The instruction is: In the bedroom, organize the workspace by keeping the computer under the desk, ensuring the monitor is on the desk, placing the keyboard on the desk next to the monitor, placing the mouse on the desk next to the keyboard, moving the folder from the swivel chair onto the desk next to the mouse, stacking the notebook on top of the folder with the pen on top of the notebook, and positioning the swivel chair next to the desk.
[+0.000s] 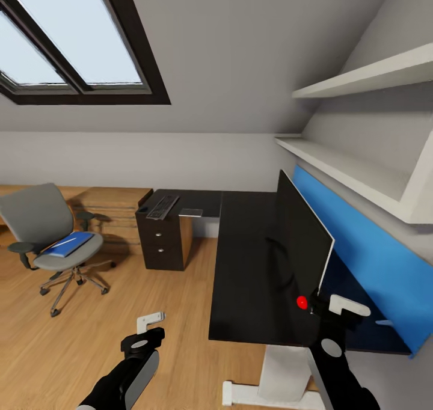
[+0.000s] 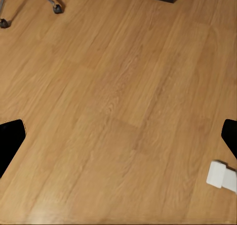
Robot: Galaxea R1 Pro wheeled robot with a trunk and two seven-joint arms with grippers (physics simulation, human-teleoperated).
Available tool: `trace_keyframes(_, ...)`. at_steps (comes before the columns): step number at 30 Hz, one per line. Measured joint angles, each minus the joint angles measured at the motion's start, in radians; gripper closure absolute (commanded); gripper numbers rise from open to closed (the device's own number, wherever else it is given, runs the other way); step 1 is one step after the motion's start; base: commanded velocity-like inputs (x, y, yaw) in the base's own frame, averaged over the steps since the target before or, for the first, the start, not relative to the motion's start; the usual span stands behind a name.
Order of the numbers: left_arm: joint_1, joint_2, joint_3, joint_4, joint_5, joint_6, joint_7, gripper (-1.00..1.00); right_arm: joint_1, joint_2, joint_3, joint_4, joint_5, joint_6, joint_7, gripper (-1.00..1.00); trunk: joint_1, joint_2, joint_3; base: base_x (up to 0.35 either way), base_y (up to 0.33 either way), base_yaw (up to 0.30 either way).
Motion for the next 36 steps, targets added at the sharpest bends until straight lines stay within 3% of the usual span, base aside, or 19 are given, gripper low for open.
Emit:
trace_keyframes(3, 0.000, 0.000, 0.000, 0.000, 0.000, 0.001, 0.000, -1.00, 0.000, 0.002, 0.012, 0.002, -0.001, 0.001, 0.004, -1.00, 0.000, 0.000, 0.000, -0.336, 0.000, 0.000)
trace_keyframes(4, 0.000, 0.000, 0.000, 0.000, 0.001, 0.001, 0.000, -1.00, 0.000, 0.002, 0.027, 0.002, -0.001, 0.001, 0.006, -1.00, 0.000, 0.000, 0.000, -0.336, 0.027, 0.000)
trace_keyframes(5, 0.000, 0.000, 0.000, 0.002, 0.001, 0.003, 0.001, -1.00, 0.000, 0.004, 0.088, 0.009, -0.002, 0.003, 0.011, -1.00, 0.000, 0.000, 0.000, -0.336, 0.054, 0.000)
trace_keyframes(9, 0.000, 0.002, 0.001, 0.004, 0.003, 0.000, 0.002, -1.00, 0.000, 0.003, 0.134, 0.058, -0.002, -0.001, 0.014, -1.00, 0.000, 0.000, 0.000, -0.326, 0.121, 0.000)
trace_keyframes(11, 0.000, 0.003, 0.002, 0.009, 0.003, 0.000, 0.002, -1.00, 0.000, 0.003, 0.137, 0.075, -0.002, -0.004, 0.015, -1.00, 0.000, 0.000, 0.000, -0.302, 0.186, 0.000)
trace_keyframes(15, 0.000, 0.004, 0.005, 0.202, 0.003, -0.063, -0.054, -1.00, 0.000, 0.005, 0.141, 0.217, -0.007, -0.109, 0.022, -1.00, 0.000, 0.000, 0.000, -0.282, 0.215, 0.000)
trace_keyframes(19, 0.000, 0.002, 0.005, 0.411, -0.005, -0.235, -0.139, -1.00, 0.000, 0.023, 0.143, 0.341, -0.009, -0.200, 0.029, -1.00, 0.000, 0.000, 0.000, -0.243, 0.249, 0.000)
trace_keyframes(20, 0.000, 0.000, 0.005, 0.481, -0.005, -0.317, -0.166, -1.00, 0.000, 0.035, 0.143, 0.390, -0.010, -0.220, 0.032, -1.00, 0.000, 0.000, 0.000, -0.210, 0.274, 0.000)
trace_keyframes(23, 0.000, -0.013, 0.003, 0.594, -0.005, -0.439, -0.189, -1.00, 0.000, 0.047, 0.143, 0.514, -0.010, -0.247, 0.060, -1.00, 0.000, 0.000, 0.000, -0.185, 0.289, 0.000)
trace_keyframes(27, 0.000, -0.027, 0.002, 0.673, -0.006, -0.486, -0.196, -1.00, 0.000, 0.051, 0.142, 0.617, -0.009, -0.304, 0.088, -1.00, 0.000, 0.000, 0.000, -0.135, 0.305, 0.000)
trace_keyframes(33, 0.001, -0.036, 0.001, 0.703, -0.005, -0.500, -0.221, -1.00, 0.000, 0.052, 0.141, 0.787, -0.009, -0.425, 0.121, -1.00, -0.001, 0.000, 0.000, -0.035, 0.319, 0.000)
trace_keyframes(35, 0.001, -0.042, 0.002, 0.706, -0.004, -0.501, -0.238, -1.00, 0.000, 0.052, 0.140, 0.842, -0.009, -0.475, 0.149, -1.00, -0.001, 0.000, 0.000, -0.004, 0.328, 0.000)
trace_keyframes(36, 0.013, -0.047, 0.003, 0.708, -0.004, -0.502, -0.252, -1.00, 0.001, 0.051, 0.136, 0.905, -0.009, -0.526, 0.204, -1.00, -0.001, 0.000, 0.000, 0.018, 0.330, 0.000)
